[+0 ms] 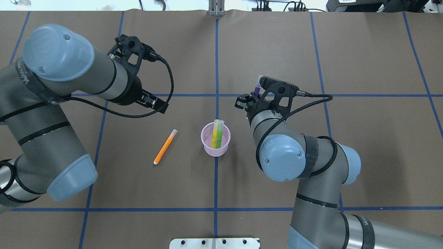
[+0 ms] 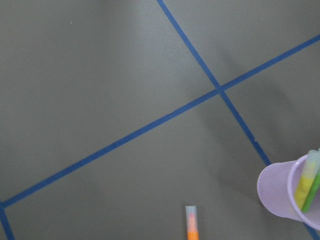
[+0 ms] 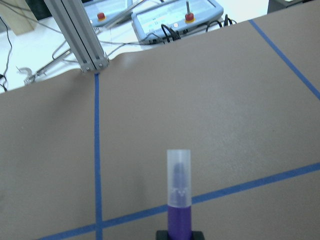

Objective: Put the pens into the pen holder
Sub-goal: 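Lift the purple marker with the right gripper and carry it over the cup, then lower the purple marker into the lilac cup with the right gripper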

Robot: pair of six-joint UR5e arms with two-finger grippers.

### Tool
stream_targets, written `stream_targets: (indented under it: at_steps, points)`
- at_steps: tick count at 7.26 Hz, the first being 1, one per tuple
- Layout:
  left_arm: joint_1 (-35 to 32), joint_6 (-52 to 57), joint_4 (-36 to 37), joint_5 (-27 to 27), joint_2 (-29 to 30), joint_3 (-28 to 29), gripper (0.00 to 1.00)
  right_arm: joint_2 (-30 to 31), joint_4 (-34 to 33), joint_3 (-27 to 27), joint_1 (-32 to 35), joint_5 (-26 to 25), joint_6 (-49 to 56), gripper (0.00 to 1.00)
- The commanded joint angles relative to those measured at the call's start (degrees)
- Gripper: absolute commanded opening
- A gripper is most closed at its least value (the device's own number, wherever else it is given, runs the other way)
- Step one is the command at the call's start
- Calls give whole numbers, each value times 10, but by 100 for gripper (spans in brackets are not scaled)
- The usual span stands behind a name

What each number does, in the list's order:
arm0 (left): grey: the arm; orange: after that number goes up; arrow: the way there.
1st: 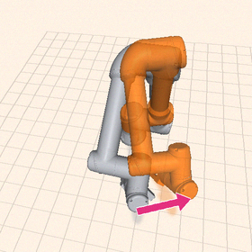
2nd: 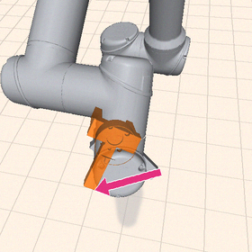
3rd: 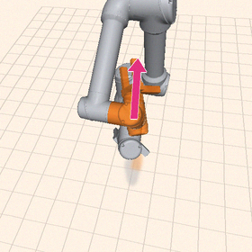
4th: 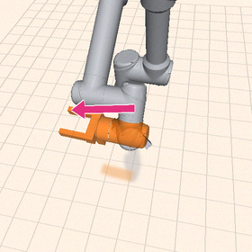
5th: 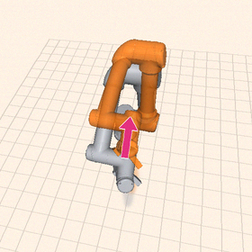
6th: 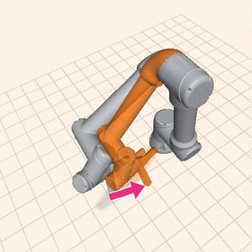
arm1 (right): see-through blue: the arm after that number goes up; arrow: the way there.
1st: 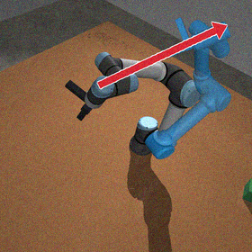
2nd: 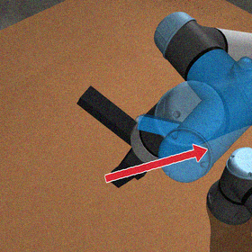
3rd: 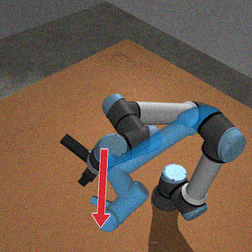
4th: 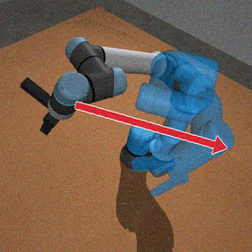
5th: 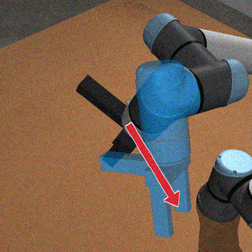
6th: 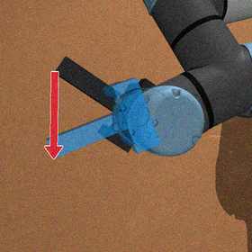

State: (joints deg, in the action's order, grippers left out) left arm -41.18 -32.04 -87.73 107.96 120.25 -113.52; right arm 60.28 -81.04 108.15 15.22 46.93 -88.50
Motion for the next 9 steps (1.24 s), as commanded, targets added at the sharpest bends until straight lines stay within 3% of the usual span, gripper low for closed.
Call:
stream_targets:
  at_steps: [1,2,3,5,6,8,9]
  points:
    - [-13,16,-1,1,0,12,100,-2,1,-3,-42,-46,34,0]
    - [-14,16,-2,8,0,15,100,-1,18,-3,-43,-45,66,0]
    - [-16,16,-2,10,0,15,100,8,96,-7,-43,-42,157,0]
    - [-17,16,-1,14,0,15,100,13,309,-66,-47,-33,309,0]
    - [-17,15,-1,14,-1,15,100,19,384,-77,-46,8,365,0]
    - [-17,11,-1,15,-1,16,100,37,464,-78,-46,62,460,0]
    - [-17,10,-1,15,-1,16,100,38,469,-79,-46,70,476,0]
